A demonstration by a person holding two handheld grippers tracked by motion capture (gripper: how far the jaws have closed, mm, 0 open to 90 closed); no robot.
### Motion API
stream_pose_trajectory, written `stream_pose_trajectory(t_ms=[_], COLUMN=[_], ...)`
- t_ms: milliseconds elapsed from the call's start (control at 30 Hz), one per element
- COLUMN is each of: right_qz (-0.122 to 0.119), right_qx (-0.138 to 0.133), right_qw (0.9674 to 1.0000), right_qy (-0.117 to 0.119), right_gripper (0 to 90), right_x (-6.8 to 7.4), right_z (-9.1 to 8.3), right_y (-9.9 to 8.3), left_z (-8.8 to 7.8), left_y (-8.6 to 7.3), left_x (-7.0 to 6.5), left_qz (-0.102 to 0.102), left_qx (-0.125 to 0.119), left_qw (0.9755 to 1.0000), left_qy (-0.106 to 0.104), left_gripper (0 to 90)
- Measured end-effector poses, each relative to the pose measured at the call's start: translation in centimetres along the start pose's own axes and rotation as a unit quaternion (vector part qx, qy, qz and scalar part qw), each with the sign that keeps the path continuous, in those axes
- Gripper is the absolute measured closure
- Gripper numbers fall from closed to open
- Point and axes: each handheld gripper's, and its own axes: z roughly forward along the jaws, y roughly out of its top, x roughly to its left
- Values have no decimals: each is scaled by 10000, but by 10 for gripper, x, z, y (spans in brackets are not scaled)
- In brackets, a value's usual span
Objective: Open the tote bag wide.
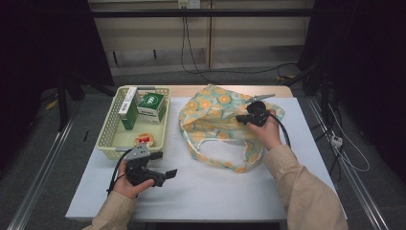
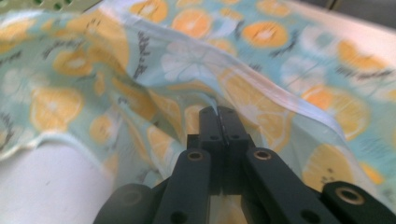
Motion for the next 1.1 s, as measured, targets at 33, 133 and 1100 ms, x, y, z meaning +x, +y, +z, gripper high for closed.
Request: stream_pose_trajectory(t_ms=[33,133,1100], right_qz=[3,-29,-581], right_qx=[9,23,-103], right_qw=[10000,9996,9972], right_qy=[59,268,469], right_gripper=[900,900,374], right_x=[3,14,25], right_z=[1,1,6], right_y=[-4,-11,11], left_z=[0,1,6], left_y=[0,0,1], left_x=[0,1,1], left_qz=[2,4,14], left_qx=[-11,11,31], left_qw=[10000,10000,10000], left_qy=[2,1,-34], left_gripper=[69,69,70])
